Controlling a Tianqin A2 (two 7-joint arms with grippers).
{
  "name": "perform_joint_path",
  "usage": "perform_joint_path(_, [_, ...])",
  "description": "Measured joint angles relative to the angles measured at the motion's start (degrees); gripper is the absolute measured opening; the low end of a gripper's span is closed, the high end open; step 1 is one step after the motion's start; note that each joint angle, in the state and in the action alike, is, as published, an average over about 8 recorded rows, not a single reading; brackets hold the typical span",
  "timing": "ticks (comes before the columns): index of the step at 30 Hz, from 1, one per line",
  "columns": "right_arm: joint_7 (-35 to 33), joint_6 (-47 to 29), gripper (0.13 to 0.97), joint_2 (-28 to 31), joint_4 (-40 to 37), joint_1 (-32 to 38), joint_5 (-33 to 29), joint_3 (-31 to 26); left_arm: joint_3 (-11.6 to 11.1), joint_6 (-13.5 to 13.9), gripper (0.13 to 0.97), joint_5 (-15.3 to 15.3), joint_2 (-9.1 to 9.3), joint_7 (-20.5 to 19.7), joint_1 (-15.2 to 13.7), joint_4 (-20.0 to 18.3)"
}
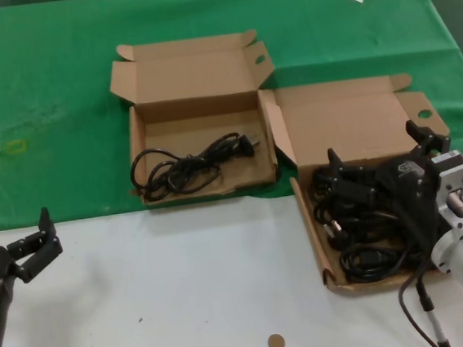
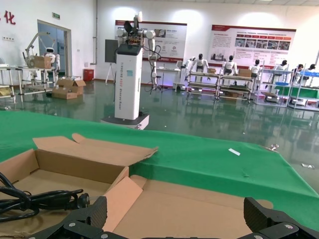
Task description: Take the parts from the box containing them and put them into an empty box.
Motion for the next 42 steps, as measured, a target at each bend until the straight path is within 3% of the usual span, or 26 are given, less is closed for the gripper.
perform_joint_path(42, [0.0,0.0,0.966,0.0,0.0,0.0,0.0,0.0,0.0,0.0,0.966,0.0,0.0,0.0,0.0,0.0])
